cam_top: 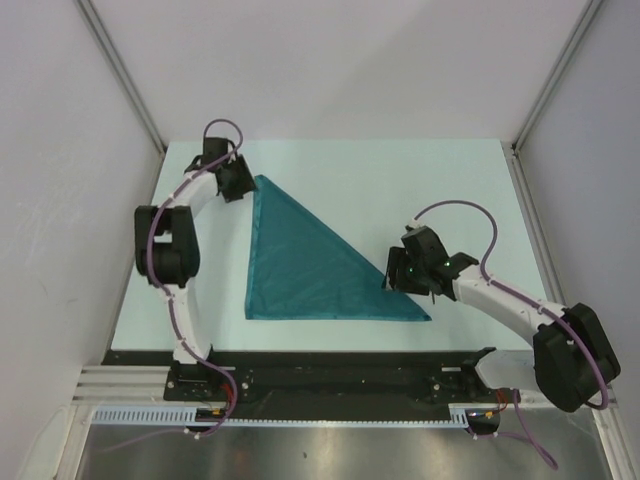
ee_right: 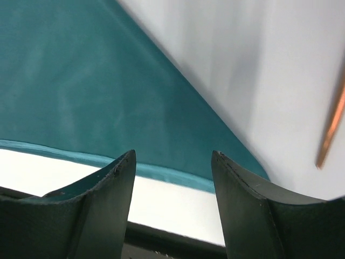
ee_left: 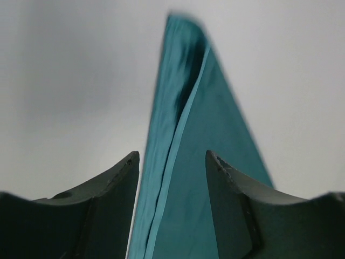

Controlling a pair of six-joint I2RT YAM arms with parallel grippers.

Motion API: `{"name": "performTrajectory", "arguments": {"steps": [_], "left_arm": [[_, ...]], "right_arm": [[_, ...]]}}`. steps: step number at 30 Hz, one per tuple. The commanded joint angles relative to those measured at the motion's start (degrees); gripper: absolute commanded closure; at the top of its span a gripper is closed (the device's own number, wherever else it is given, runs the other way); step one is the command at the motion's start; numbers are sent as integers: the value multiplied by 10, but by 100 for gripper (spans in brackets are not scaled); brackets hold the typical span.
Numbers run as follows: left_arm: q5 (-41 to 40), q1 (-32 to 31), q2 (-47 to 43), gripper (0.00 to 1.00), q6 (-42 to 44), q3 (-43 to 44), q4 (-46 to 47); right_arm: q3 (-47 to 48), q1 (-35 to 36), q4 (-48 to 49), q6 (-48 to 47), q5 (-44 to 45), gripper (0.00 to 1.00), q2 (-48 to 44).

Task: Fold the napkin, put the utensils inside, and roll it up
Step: Fold the napkin

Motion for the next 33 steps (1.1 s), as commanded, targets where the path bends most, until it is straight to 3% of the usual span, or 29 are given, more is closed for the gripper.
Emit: {"name": "performTrajectory", "arguments": {"steps": [1, 5, 7, 13, 17, 21, 26, 33], "left_arm": [[-76, -5, -213, 43, 5, -209, -8], [-123, -70, -392, 46, -20, -390, 9], [-149, -96, -433, 47, -36, -464, -10], [-111, -149, -610, 53, -131, -628, -10], [-164, -208, -632, 55, -159, -641, -56], [-156, -208, -624, 62, -175, -675, -56], [-189, -212, -661, 62, -192, -699, -68], [-155, -211, -645, 65, -193, -705, -70]], "right_arm": [[56, -7, 50, -28, -23, 37, 26], [79, -42, 77, -43, -65, 37, 63], [92, -63, 82, -53, -79, 37, 79], [113, -100, 93, -76, -110, 37, 88], [111, -111, 93, -79, -126, 37, 93], [96, -111, 103, -67, -129, 37, 85], [76, -111, 108, -58, -123, 38, 75], [71, -111, 99, -59, -126, 37, 74]]}}
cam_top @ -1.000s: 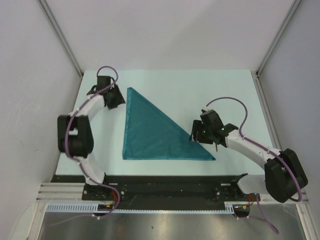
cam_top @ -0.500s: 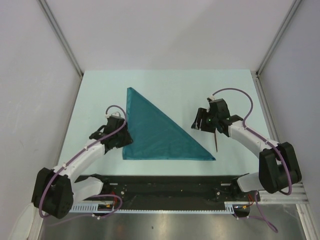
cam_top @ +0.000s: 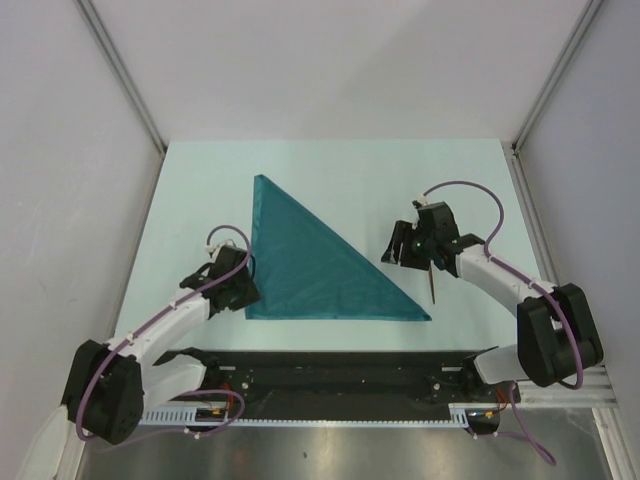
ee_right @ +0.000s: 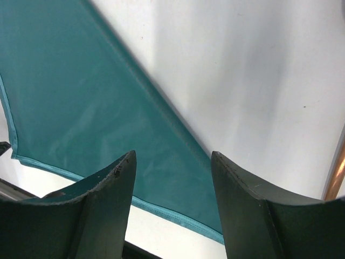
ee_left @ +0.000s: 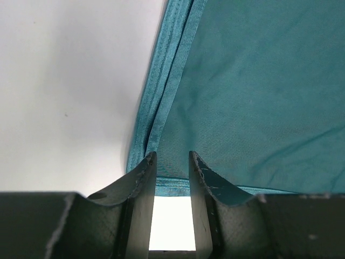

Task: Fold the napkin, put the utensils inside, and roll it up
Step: Fold the napkin

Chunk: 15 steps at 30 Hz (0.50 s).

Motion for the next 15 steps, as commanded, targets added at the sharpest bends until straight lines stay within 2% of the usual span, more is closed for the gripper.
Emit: {"name": "performTrajectory", "arguments": {"steps": [1, 7, 15], "left_arm": [[10, -3, -5, 65, -16, -8, -4], [1, -3, -39, 64, -22, -21, -30], [14, -3, -32, 64, -21, -31, -27]], "right_arm": [[2, -1, 6, 2, -4, 37, -15], [-2, -1, 3, 6, 0, 38, -12], [-9, 1, 10, 14, 0, 37, -15]]}}
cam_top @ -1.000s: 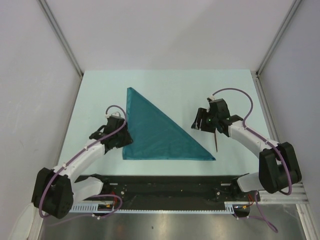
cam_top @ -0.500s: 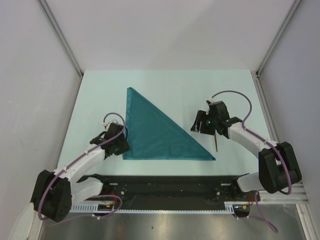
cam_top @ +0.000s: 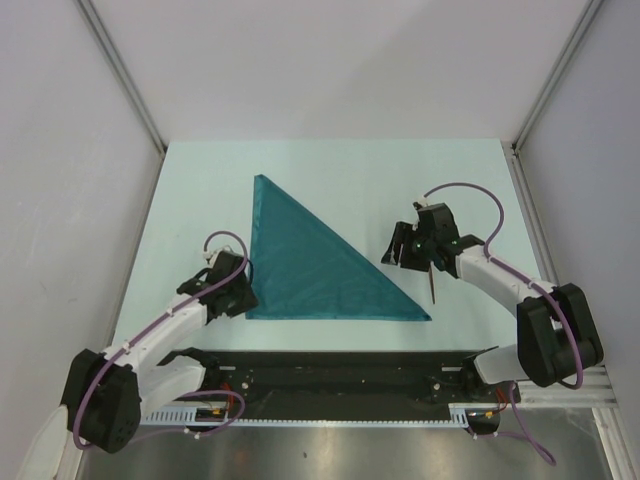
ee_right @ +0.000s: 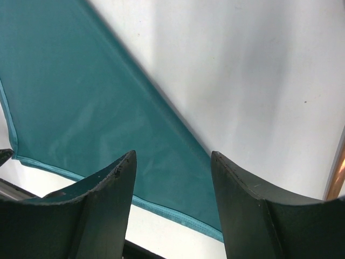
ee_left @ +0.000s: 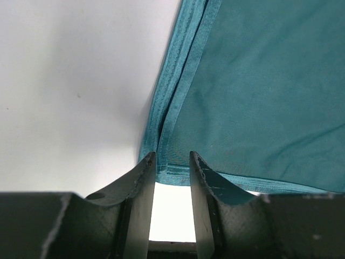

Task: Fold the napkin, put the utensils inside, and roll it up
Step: Fold the napkin

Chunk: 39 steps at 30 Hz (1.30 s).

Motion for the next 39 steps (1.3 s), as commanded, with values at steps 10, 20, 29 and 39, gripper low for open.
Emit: {"name": "performTrajectory", "arguments": {"steps": [10, 20, 29, 39], "left_arm": [[34, -3, -31, 71, -28, -40, 22], [14, -3, -22, 81, -26, -36, 25], [-12, -3, -22, 89, -30, -50, 26], [-28, -3, -101, 100, -60, -83, 1]], "right_arm": [[-19, 7, 10, 10, 7, 38, -19], [-19, 21, 10, 10, 13, 37, -16], [-21, 27, 3, 9, 21, 38, -23], [-23, 38, 7, 13, 24, 38, -18]]}}
